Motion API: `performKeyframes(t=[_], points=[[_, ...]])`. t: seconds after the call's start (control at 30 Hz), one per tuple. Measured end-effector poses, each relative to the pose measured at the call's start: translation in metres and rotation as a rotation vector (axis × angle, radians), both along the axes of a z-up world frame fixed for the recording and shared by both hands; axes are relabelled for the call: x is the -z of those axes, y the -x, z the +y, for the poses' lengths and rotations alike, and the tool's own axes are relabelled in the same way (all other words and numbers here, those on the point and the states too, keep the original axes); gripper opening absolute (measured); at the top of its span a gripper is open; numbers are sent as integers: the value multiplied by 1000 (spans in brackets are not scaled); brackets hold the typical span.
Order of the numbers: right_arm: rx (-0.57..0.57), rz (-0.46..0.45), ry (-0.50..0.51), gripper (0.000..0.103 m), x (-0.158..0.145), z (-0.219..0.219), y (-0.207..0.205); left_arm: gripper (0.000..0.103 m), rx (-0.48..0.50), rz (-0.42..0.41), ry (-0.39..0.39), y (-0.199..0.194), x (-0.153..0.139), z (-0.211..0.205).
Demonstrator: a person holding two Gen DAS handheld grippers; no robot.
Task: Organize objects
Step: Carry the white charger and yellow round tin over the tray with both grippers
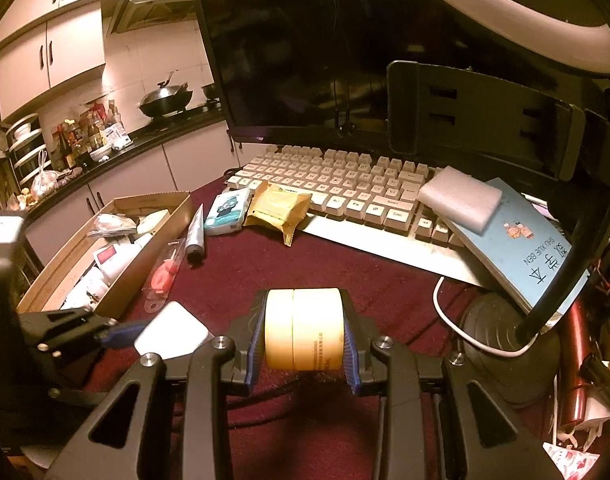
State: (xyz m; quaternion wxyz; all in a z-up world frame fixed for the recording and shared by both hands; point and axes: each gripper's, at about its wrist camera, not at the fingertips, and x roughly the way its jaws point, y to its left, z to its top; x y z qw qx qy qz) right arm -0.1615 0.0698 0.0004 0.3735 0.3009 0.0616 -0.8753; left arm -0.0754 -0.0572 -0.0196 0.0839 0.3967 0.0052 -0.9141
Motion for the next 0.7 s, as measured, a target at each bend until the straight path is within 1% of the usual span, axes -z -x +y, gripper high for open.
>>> performKeyframes(t=[0.17,0.4,0.6,0.7], points=[[0,2,3,32,-1,0,0,45,-4,36,34,-3,-10,5],[3,3,3,32,-1,1,0,45,-11,55,47,-6,-14,4],[-8,9,9,32,-2,0,-3,45,-36,64,15,-16,-19,-8],[-7,12,12,32,-3,0,-3,45,-52,85,-25,-27,-29,-22]])
